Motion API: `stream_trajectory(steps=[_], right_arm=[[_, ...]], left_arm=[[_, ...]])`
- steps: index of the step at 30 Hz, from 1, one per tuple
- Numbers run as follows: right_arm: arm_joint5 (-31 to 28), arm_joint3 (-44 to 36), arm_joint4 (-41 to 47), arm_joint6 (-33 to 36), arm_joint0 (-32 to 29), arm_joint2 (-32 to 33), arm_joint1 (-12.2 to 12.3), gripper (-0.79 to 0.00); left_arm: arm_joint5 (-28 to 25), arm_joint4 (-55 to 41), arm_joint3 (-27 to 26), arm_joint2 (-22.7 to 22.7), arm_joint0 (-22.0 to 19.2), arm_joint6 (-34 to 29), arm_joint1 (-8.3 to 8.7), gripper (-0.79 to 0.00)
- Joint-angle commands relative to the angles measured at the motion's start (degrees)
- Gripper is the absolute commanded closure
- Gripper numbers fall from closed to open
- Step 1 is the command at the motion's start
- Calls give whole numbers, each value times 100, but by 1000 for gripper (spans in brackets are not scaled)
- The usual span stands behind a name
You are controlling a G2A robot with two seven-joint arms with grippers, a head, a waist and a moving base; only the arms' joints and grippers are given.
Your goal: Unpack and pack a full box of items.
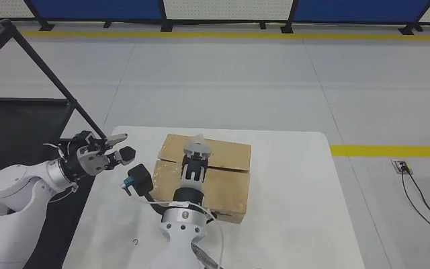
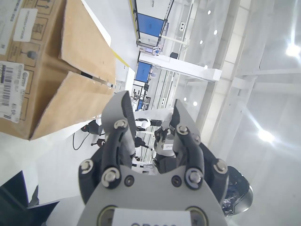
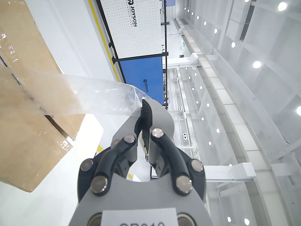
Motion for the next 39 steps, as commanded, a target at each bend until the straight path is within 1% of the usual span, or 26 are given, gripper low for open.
stream_trajectory(steps=[1,4,6,8,11,14,18,22,32,34,37,39], right_arm=[[143,-8,-3,-49,-37,46,16,0],[729,-43,21,21,-50,99,14,0],[1057,-29,202,488,35,151,-37,0],[1286,41,655,842,271,128,-110,0],[1547,302,1096,1365,709,98,-241,0],[1731,559,1498,1725,1116,92,-368,0],[2120,835,1908,2121,1605,104,-509,0],[2505,1088,2055,2121,1961,212,-600,0],[2518,1102,2049,2076,1977,200,-597,0],[2743,943,2187,1908,1845,305,-544,0],[3088,790,2295,2098,1822,488,-521,0],[3142,791,2394,2121,1866,557,-526,0]], left_arm=[[1,0,0,0,0,0,0,-785],[-127,11,-143,2,109,435,-22,-785],[-330,196,-289,37,195,773,-37,-785],[-667,521,-420,63,302,1256,-51,-785],[-892,242,-504,83,438,1501,-103,-785],[-1356,539,-594,138,522,1874,-137,-785],[-1959,799,-661,280,591,2085,-196,-785],[-2462,906,-668,383,624,1966,-243,-785],[-2462,906,-668,383,624,1966,-243,-785],[-2464,951,-696,392,651,2003,-246,-785],[-2552,1254,-820,418,734,2290,-265,-785],[-2602,1347,-876,459,775,2380,-285,-785]])
